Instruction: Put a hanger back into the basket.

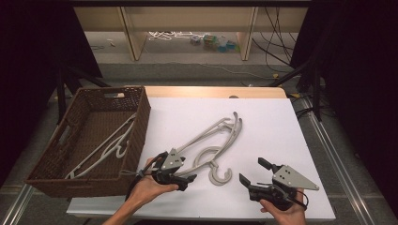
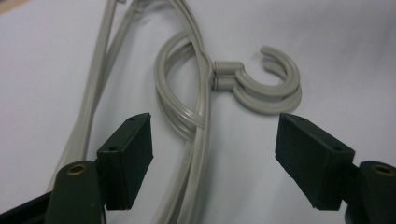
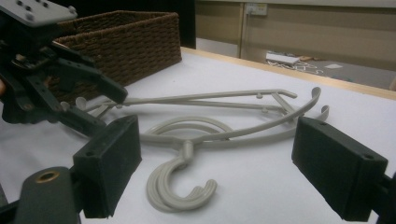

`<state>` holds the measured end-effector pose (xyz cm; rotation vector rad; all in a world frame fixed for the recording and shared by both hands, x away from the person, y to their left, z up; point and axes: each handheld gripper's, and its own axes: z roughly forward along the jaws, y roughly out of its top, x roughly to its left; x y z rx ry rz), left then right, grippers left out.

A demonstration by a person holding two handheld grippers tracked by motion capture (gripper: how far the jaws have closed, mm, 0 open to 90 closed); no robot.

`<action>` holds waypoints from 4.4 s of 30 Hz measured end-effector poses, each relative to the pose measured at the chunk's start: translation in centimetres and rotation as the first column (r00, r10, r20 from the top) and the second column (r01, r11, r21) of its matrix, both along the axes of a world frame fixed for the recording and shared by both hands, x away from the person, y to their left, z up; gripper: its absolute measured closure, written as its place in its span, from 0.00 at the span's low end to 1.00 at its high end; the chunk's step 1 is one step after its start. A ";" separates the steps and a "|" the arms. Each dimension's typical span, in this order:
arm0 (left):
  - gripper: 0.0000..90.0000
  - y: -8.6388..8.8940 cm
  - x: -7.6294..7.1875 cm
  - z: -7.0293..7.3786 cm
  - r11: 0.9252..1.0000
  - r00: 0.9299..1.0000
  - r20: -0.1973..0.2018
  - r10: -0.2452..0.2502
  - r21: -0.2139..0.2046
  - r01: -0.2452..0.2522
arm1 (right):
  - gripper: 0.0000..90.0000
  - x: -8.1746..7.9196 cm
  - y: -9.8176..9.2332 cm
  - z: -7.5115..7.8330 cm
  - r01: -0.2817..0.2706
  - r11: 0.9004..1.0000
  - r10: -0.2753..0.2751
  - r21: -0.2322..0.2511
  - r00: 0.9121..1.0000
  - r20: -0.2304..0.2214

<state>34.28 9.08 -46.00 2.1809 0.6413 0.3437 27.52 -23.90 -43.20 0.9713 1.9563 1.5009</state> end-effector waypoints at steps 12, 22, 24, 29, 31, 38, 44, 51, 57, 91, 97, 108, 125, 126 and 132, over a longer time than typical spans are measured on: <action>0.46 -2.2 1.5 -1.2 0.975 0.999 -0.033 -0.033 0.218 0.040 | 0.19 -0.1 0.3 0.0 -0.016 1.000 0.016 0.009 1.000 -0.002; 0.62 -2.5 2.6 -1.8 0.967 0.995 -0.090 -0.036 0.247 0.057 | 0.19 -0.2 0.3 0.2 -0.011 1.000 0.011 -0.014 1.000 -0.005; 0.65 -2.5 2.7 -1.7 0.968 0.994 -0.102 -0.029 0.245 0.054 | 0.19 -0.2 0.2 0.2 -0.011 1.000 0.011 -0.014 1.000 -0.007; 0.74 -2.7 3.1 -1.6 0.965 0.992 -0.117 -0.039 0.252 0.067 | 0.19 -0.2 0.2 0.2 -0.012 1.000 0.012 -0.015 1.000 -0.007; 0.78 -2.7 3.3 -1.5 0.962 0.991 -0.131 -0.043 0.264 0.076 | 0.19 -0.1 0.2 0.2 -0.012 1.000 0.012 -0.014 1.000 -0.006; 0.88 -2.4 3.5 -1.4 0.961 0.992 -0.118 -0.049 0.266 0.079 | 0.19 -0.1 0.3 0.2 -0.009 1.000 0.009 -0.012 1.000 -0.002; 0.89 -2.6 3.2 -1.3 0.968 0.992 -0.115 -0.049 0.238 0.075 | 0.19 -0.1 0.2 0.2 -0.015 1.000 0.015 -0.014 1.000 -0.009; 0.90 -2.4 3.1 -0.3 0.982 0.990 -0.130 -0.060 0.169 0.081 | 0.19 -0.1 0.3 0.1 -0.018 1.000 0.018 0.008 1.000 -0.004; 0.90 -2.0 3.1 0.6 0.992 0.990 -0.127 -0.066 0.095 0.079 | 0.19 -0.1 0.2 0.1 -0.017 1.000 0.017 0.005 1.000 -0.008; 0.91 2.0 2.6 6.9 0.958 0.986 -0.163 -0.024 -0.286 -0.024 | 0.19 -0.1 -0.1 0.1 -0.017 1.000 0.017 -0.006 1.000 -0.018; 0.91 2.5 1.8 8.1 0.949 0.988 -0.152 -0.028 -0.315 -0.021 | 0.19 -0.1 -0.1 0.1 -0.008 1.000 0.008 -0.013 1.000 -0.017; 0.91 4.7 0.7 11.5 0.932 0.991 -0.131 -0.040 -0.363 -0.010 | 0.19 -0.1 -0.1 0.0 -0.003 1.000 0.003 -0.022 1.000 -0.022; 0.91 9.8 -0.6 16.6 0.949 0.998 -0.036 0.048 -0.310 -0.057 | 0.19 0.0 0.0 -0.1 -0.011 1.000 0.010 -0.005 1.000 -0.021; 0.91 10.2 -0.6 16.6 0.950 0.998 -0.033 0.060 -0.303 -0.067 | 0.19 0.0 -0.1 -0.1 -0.005 1.000 0.005 -0.015 1.000 -0.019; 0.91 12.6 -0.5 16.5 0.952 0.994 -0.020 0.111 -0.284 -0.112 | 0.19 0.0 -0.1 -0.1 0.000 1.000 0.000 -0.019 1.000 -0.025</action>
